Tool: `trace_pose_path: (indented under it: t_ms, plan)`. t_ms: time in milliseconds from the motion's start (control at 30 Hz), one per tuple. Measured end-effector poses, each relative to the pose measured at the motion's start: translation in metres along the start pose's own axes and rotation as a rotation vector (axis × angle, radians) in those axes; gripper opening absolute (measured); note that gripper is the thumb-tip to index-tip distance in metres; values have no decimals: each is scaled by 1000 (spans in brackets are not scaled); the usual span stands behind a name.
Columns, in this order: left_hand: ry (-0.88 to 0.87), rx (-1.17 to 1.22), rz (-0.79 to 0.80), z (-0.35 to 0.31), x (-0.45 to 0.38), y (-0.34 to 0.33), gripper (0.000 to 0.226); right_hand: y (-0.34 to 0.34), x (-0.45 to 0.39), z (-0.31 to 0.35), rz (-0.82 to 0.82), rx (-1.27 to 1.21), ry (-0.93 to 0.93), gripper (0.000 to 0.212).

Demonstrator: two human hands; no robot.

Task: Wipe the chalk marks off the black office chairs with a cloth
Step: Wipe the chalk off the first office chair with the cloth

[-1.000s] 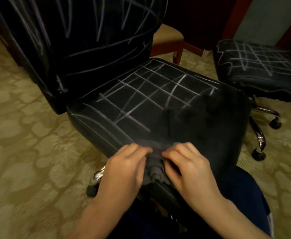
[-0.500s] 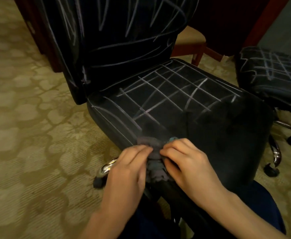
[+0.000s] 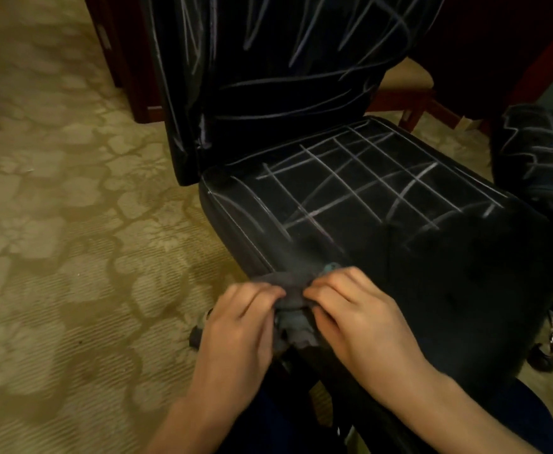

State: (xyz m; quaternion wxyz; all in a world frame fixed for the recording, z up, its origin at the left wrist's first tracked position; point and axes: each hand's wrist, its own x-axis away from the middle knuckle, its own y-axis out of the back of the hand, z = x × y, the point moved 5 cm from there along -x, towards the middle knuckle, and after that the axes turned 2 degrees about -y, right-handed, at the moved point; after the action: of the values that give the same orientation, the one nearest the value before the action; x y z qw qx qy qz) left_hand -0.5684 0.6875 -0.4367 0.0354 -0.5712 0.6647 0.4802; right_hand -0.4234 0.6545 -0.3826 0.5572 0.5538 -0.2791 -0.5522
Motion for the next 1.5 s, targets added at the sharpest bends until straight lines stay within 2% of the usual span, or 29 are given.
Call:
trace_pose_path:
  t_ms: [200,300,500,600,700,867,967,1167,1267,1333,1500]
  plan:
    - [153,-160,-46,68,-57,2,20,-34,-92,-3,-42,85,-15,13]
    - [210,-194,-62,102,-87,11,23,-49,-135,-2,-52,92,-60,13]
    - [62,-152,-8,61,-52,12,21,-28,-80,-3,19,5,-26,26]
    - [55,-141,-19,70,-59,14,19,-30,-87,-3,-17,27,16,24]
    - [143,-152,-38,108,-94,17,24,-47,-142,-9,-45,85,23,12]
    - [313,-199,-96,163,-145,20,26,-76,-226,-11,-32,133,-59,20]
    - [232,-167,-82,147,-135,16,24,-65,-204,-12,-47,131,-78,17]
    - [-27,-17,93,86,-80,19,26,-32,-97,-4,21,66,-82,17]
    - [-91,-73,124,92,-95,19,28,-35,-111,-3,-2,101,-85,12]
    - [-70,-154,106,109,-121,17,26,-44,-144,-8,-9,131,-118,11]
    - [140,-276,126,152,-184,14,27,-68,-222,-25,-30,188,-201,26]
